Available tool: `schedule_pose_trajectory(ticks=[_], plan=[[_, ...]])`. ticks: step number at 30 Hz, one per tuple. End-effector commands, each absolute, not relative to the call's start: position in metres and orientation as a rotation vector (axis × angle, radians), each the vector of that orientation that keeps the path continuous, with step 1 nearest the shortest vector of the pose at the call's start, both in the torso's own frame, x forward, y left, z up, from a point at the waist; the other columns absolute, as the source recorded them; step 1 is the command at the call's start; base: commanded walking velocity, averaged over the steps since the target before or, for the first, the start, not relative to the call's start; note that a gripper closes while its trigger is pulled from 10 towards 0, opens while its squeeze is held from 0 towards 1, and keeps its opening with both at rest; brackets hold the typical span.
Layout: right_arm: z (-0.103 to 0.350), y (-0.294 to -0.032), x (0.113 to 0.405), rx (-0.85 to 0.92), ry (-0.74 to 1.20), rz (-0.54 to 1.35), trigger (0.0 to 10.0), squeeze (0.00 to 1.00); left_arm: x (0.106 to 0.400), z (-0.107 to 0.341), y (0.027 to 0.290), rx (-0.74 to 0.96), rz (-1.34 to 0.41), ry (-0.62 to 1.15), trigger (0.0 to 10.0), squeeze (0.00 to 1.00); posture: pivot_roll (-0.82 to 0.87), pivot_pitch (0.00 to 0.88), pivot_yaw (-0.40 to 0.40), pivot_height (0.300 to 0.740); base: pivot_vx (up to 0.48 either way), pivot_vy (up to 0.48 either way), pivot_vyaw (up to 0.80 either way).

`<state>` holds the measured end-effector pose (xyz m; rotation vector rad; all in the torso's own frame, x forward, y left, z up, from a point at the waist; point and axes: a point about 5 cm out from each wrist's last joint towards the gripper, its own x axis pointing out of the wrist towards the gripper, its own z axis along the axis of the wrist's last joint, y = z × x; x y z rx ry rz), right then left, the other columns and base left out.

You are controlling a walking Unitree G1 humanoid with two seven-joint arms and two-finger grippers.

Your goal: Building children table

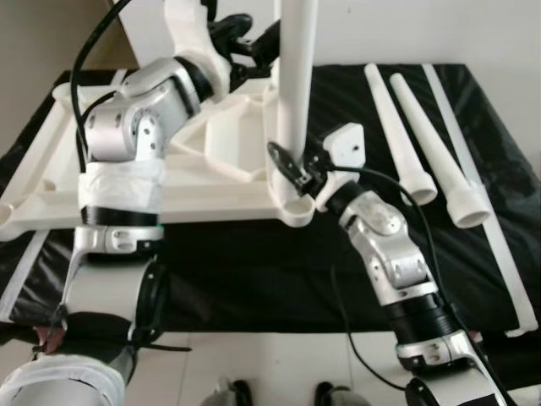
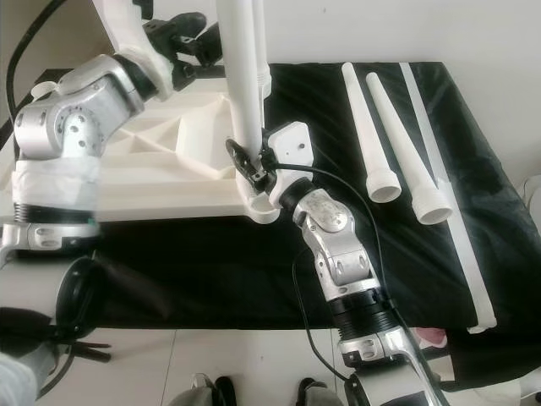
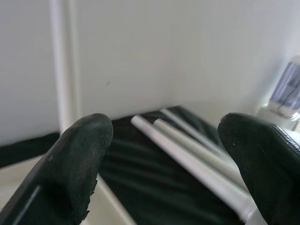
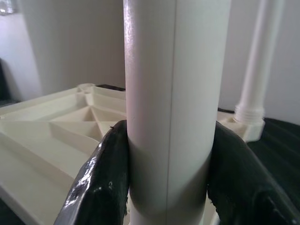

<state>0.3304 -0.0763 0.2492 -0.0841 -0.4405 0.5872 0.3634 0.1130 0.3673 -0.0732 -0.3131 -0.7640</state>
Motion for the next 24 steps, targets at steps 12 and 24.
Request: schedule_pose_trajectory(ticks=[12,24], plan=[[0.246,-0.087,0.324,-0.048,-0.448,0.48,10.0,0.0,0.367,0.316,0.15,0.038,-0.655,-0.155,10.0,0.0,-0.07,0.164,0.076,0.74,0.0,0.0,0.0],[0.233,-0.075,0.311,-0.075,-0.443,0.557,10.0,0.0,0.353,0.296,0.149,0.098,-0.714,-0.101,10.0,0.0,-0.07,0.175,0.075,0.74,0.0,0.0,0.0]])
